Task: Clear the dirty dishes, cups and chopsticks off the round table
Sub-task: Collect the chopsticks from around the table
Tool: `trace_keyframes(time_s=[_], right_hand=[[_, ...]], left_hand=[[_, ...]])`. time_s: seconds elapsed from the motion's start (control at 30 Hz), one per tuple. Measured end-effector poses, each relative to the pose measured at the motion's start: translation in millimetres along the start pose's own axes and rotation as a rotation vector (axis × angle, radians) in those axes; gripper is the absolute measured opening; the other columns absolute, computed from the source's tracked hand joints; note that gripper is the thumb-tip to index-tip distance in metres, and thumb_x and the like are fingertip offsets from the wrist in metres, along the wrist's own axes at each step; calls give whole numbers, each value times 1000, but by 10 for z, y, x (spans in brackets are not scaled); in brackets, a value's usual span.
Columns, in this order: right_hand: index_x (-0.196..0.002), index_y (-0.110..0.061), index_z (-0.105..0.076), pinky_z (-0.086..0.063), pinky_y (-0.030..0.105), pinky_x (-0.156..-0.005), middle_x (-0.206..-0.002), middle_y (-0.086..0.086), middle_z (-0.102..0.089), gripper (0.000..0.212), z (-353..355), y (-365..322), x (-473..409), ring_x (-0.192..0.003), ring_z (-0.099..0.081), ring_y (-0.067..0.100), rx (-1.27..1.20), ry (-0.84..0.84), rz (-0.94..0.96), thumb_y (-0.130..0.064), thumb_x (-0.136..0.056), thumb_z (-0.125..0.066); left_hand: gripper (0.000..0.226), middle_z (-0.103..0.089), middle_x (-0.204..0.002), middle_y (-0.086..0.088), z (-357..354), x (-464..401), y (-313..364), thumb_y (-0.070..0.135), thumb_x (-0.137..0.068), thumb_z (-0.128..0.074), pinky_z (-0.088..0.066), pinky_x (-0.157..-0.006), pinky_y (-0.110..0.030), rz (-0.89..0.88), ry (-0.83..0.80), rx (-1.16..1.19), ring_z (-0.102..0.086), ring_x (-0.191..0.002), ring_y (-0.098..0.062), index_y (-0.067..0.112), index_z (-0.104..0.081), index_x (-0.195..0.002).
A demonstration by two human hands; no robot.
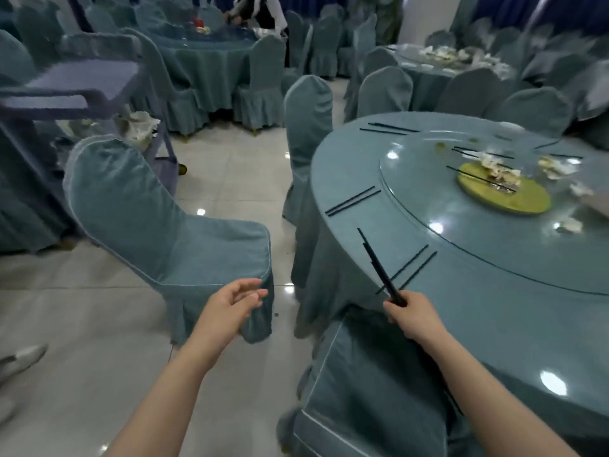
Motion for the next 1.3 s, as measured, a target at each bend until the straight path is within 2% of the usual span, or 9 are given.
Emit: trace_keyframes(time_s=[0.23,0.37,0.6,0.7,0.8,0.9,1.07,1.13,1.3], right_hand=[[-75,-14,-63,-41,24,-51,-60,-2,-65,14,-70,212,-173,-55,-58,15,-3,126,-263,-20,-87,-62],[-84,-11,-66,-47,34,-69,-78,8,-67,15,-36,427,-594,-79,-63,29,-36,273,-399,-26,-86,-65],[-88,-5,-57,-43,35,-66,-81,14,-60,40,0,648,-1474,-86,-61,37,-39,352,-547,-44,-84,-68],[-86,-5,-48,-38,33,-58,-79,14,-53,54,-28,672,-1694,-75,-55,30,35,325,-646,-55,-79,-68],[-100,-2,-50,-42,35,-64,-93,18,-57,60,-125,676,-1784,-87,-58,34,44,330,-693,-52,-76,-73],[-110,1,-50,-45,37,-72,-108,20,-60,50,-169,658,-1891,-99,-58,38,40,362,-694,-37,-84,-69],[-108,3,-55,-46,38,-78,-109,24,-62,33,-223,619,-1916,-100,-59,39,140,335,-741,-26,-92,-59],[-106,2,-56,-47,38,-78,-108,23,-63,31,-233,613,-1942,-99,-59,39,149,326,-792,-26,-92,-58],[-99,-3,-59,-46,33,-72,-99,20,-66,24,-168,591,-1987,-94,-61,37,122,321,-892,-22,-86,-62]], left_hand=[[20,-72,-100,10,-4,-919,101,14,-96,-52,-48,-87,-29,48,-250,-105,-66,-96,-8,29,-62,-103],[21,-71,-99,7,-146,-1563,136,10,-96,-51,-47,-76,-19,65,-295,-136,-65,-92,-5,23,-63,-106],[20,-70,-101,1,-522,-2360,348,11,-94,-54,-46,-68,-8,25,-385,-268,-63,-87,-6,17,-62,-112],[27,-67,-108,-2,-637,-2678,408,6,-94,-52,-45,-74,-12,2,-388,-315,-61,-94,-9,14,-57,-119],[37,-60,-118,-2,-827,-2915,389,7,-93,-53,-44,-77,-11,-31,-442,-393,-57,-95,-3,18,-51,-127],[42,-55,-126,1,-1130,-3316,377,10,-92,-55,-41,-83,-14,-97,-512,-505,-53,-100,-3,21,-48,-132],[51,-49,-137,-2,-1624,-3907,251,18,-89,-59,-41,-104,-36,-147,-617,-704,-49,-122,-17,18,-43,-138],[54,-51,-135,-6,-1827,-4189,229,21,-87,-62,-42,-103,-41,-165,-618,-767,-51,-122,-24,14,-44,-137],[55,-46,-131,-15,-2252,-4730,214,31,-88,-63,-43,-90,-37,-248,-572,-1017,-51,-114,-31,6,-40,-131]])
Point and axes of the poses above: each hand's wrist, its own x-axis away from the middle knuckle, its own z-axis out of the back of the hand, y = z × x, the point moved 5 cm from there along -x, towards the middle knuckle
